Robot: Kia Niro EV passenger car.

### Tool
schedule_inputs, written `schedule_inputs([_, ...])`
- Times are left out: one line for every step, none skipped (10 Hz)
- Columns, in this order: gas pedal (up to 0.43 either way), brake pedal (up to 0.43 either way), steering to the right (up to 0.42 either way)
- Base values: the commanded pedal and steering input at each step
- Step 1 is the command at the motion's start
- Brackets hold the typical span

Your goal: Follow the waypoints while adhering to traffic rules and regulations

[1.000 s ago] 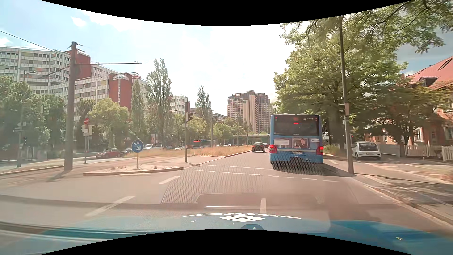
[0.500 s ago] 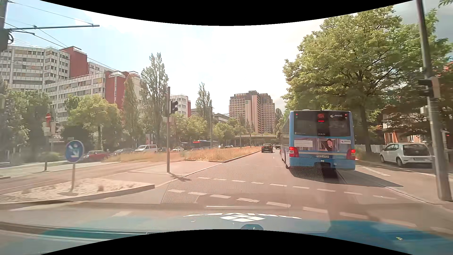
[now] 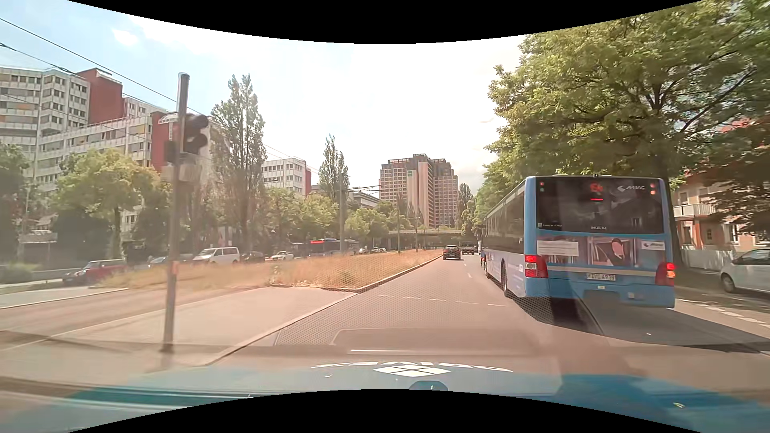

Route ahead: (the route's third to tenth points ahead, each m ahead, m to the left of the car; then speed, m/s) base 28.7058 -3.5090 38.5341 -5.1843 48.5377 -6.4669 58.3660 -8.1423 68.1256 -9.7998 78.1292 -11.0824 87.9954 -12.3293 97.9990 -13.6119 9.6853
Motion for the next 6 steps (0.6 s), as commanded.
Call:
schedule_inputs([0.421,0.000,0.052])
schedule_inputs([0.421,0.000,0.052])
schedule_inputs([0.421,0.000,0.050])
schedule_inputs([0.421,0.000,0.050])
schedule_inputs([0.421,0.000,0.048])
schedule_inputs([0.421,0.000,0.046])
